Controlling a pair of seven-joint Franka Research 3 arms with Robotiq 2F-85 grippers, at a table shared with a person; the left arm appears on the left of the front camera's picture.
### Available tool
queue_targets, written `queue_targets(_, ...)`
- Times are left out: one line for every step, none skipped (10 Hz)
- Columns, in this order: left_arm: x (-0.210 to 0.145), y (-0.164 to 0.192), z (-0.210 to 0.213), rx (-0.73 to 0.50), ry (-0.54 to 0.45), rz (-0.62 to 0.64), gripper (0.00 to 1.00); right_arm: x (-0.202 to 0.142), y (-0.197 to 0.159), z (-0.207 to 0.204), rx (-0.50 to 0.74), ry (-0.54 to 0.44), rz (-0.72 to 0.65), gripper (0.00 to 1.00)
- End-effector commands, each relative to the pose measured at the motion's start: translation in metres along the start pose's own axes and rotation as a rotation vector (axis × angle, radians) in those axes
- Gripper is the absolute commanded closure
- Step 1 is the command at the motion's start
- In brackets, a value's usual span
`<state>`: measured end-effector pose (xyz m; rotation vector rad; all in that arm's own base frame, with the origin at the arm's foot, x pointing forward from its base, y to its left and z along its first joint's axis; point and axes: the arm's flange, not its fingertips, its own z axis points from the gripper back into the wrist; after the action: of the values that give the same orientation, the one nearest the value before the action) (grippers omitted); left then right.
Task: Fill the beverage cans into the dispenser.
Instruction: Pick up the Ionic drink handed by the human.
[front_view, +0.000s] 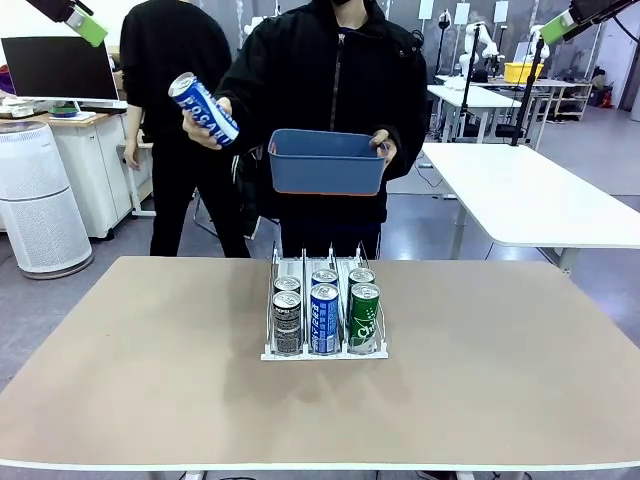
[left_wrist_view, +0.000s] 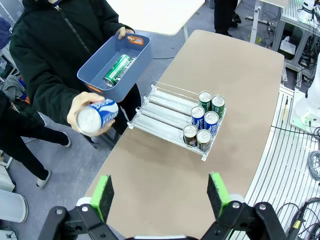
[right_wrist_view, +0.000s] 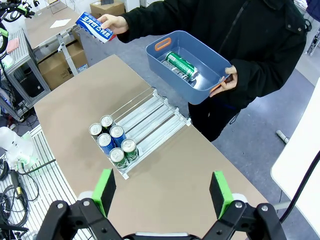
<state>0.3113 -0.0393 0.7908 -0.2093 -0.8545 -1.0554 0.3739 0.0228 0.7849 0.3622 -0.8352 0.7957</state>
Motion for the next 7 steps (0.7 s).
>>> queue_targets(-0.0002, 0.0008, -0.0008, -0.011, -0.010, 0.003, 0.00, -0.0011, -0.0011, -0.0015, -0.006, -0.005, -0.003, 0.00)
queue_targets(-0.0002, 0.0008, -0.0008, -0.011, -0.010, 0.003, 0.00, -0.0011, -0.0011, -0.0015, -0.006, -0.005, -0.003, 0.00)
queue_targets(-0.0002, 0.0008, -0.0008, -0.011, -0.010, 0.003, 0.00, -0.0011, -0.0011, -0.0015, -0.006, -0.005, -0.003, 0.00)
queue_targets(-0.0002, 0.0008, -0.0008, -0.011, -0.010, 0.003, 0.00, -0.0011, -0.0011, -0.0015, -0.006, -0.005, -0.003, 0.00)
queue_targets(-0.0002, 0.0008, -0.0008, -0.011, -0.010, 0.003, 0.00, -0.0011, -0.0011, -0.0015, -0.006, -0.005, -0.003, 0.00)
queue_targets(-0.0002, 0.0008, -0.0008, -0.011, -0.010, 0.003, 0.00, -0.0011, -0.0011, -0.0015, -0.006, -0.005, -0.003, 0.00)
queue_targets(-0.0002, 0.0008, -0.0008, -0.011, -0.010, 0.003, 0.00, -0.0011, -0.0011, -0.0015, -0.006, -0.005, -0.003, 0.00)
